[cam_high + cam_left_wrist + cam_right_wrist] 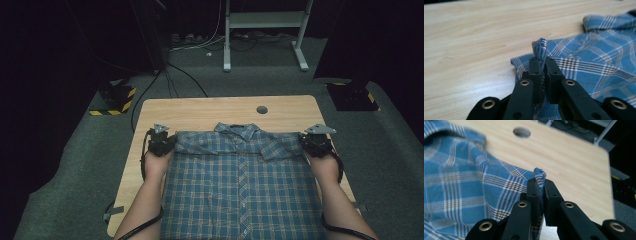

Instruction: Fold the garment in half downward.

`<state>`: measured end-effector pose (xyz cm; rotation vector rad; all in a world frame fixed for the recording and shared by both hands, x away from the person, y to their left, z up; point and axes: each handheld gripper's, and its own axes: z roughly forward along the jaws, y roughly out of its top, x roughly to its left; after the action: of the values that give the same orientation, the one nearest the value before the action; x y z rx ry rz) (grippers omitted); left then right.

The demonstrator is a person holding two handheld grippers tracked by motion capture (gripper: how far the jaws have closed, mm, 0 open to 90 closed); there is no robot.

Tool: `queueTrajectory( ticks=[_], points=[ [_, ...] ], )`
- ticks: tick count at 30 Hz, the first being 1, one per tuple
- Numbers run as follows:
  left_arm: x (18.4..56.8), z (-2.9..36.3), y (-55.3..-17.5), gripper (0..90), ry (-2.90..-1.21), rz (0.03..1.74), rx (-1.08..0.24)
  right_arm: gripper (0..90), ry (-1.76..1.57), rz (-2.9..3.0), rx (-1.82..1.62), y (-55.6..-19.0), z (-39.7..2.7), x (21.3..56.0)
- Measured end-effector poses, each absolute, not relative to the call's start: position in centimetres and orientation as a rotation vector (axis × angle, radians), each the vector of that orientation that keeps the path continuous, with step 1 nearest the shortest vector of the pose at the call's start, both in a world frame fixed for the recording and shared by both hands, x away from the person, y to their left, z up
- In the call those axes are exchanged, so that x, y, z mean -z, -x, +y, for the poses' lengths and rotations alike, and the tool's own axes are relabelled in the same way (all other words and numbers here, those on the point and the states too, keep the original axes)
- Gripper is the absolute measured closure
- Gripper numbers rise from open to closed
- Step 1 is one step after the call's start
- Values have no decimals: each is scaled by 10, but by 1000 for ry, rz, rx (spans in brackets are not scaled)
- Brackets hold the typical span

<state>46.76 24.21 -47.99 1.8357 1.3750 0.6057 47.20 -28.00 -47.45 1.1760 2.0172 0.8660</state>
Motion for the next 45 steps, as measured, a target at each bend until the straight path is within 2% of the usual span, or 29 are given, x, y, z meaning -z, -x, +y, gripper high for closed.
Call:
queueTrajectory(
  ticks=[4,7,11,14,17,18,19,21,23,28,35,45],
  points=[
    [448,239,-465,851,-1798,1317,-635,844,-1129,1970,-945,-462,-280,440],
    [435,240,-458,850,-1778,1276,-649,844,-1091,1957,-961,-456,-279,427],
    [419,244,-435,849,-1740,1203,-652,844,-1050,1924,-1022,-436,-283,409],
    [420,250,-410,848,-1725,1156,-643,844,-1032,1910,-1077,-415,-289,408],
    [437,256,-384,848,-1728,1153,-616,844,-1033,1924,-1100,-390,-295,423],
    [442,257,-379,848,-1733,1157,-605,844,-1046,1939,-1106,-376,-299,438],
    [451,258,-371,848,-1747,1163,-602,844,-1046,1939,-1106,-376,-299,438],
    [470,260,-357,847,-1770,1185,-579,844,-1073,1967,-1093,-360,-303,460],
    [486,262,-348,846,-1791,1210,-554,843,-1119,2010,-1073,-342,-307,488],
    [517,264,-334,843,-1855,1259,-518,842,-1158,2069,-1030,-324,-309,518],
    [533,260,-333,836,-1951,1270,-526,838,-1177,2134,-950,-318,-307,538],
    [540,257,-339,828,-1976,1252,-566,835,-1178,2142,-914,-327,-304,538]
  ],
)
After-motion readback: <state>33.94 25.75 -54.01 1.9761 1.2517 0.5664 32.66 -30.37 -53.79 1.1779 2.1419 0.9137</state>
